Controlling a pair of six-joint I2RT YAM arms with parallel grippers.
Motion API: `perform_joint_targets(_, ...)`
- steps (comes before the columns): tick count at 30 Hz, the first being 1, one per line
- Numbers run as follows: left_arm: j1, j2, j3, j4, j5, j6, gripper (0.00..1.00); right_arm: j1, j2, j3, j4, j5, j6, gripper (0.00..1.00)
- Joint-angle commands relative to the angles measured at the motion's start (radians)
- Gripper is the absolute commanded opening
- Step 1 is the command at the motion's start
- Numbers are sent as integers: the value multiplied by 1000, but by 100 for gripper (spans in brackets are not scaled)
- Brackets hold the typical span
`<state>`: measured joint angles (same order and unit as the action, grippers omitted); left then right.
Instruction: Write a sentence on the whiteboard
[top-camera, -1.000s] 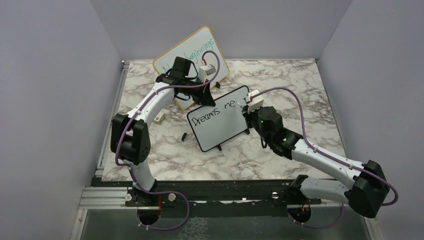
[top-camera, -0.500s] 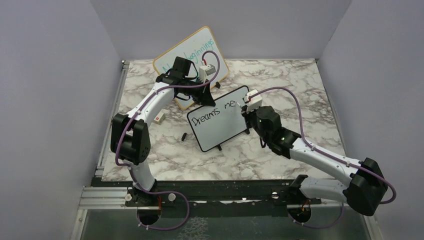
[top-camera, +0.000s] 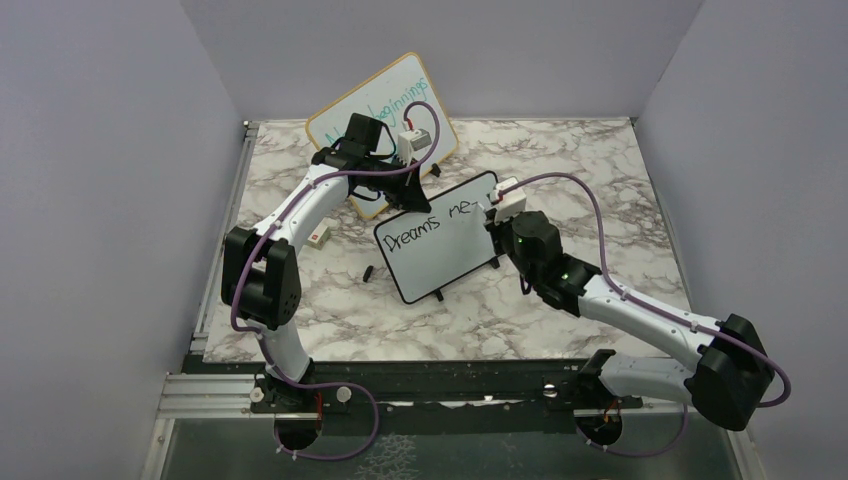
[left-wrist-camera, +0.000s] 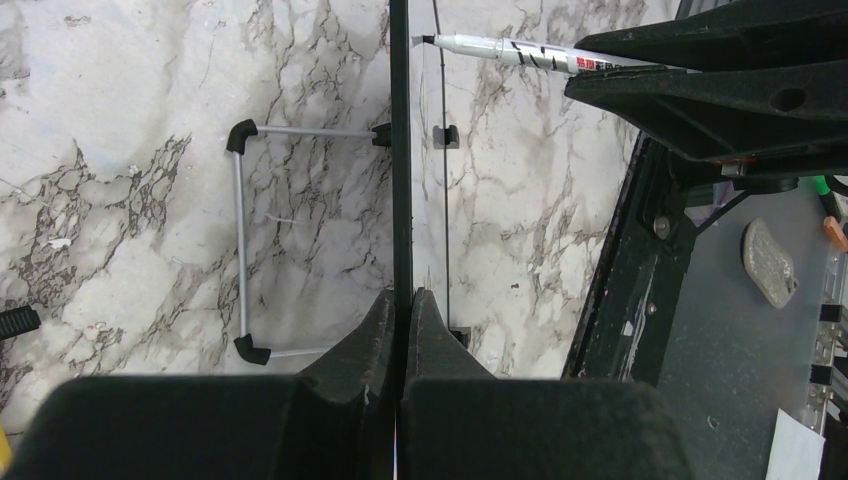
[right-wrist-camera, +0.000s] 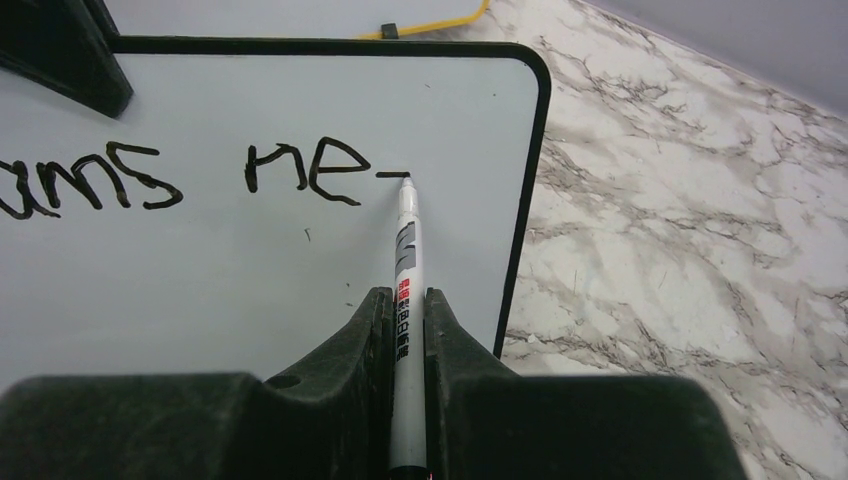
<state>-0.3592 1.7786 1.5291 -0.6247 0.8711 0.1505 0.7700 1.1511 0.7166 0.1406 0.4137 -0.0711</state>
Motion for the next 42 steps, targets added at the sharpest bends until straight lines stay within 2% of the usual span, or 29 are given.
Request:
perform_joint_targets(1,0,36,-30,-43,-54,40,0,-8,1,-5,29,48,4,0)
perform_joint_targets(15,0,36,-29,-44,-46,41,0,-8,15,17,80,30,-1,0)
perform_joint_targets(29,0,33,-29,-44,-51,41,0,-8,14,22,68,-78,-14,0)
perform_joint_targets(42,0,31,-29,-44,-53,38,0,-8,6,18,50,-104,-15,0)
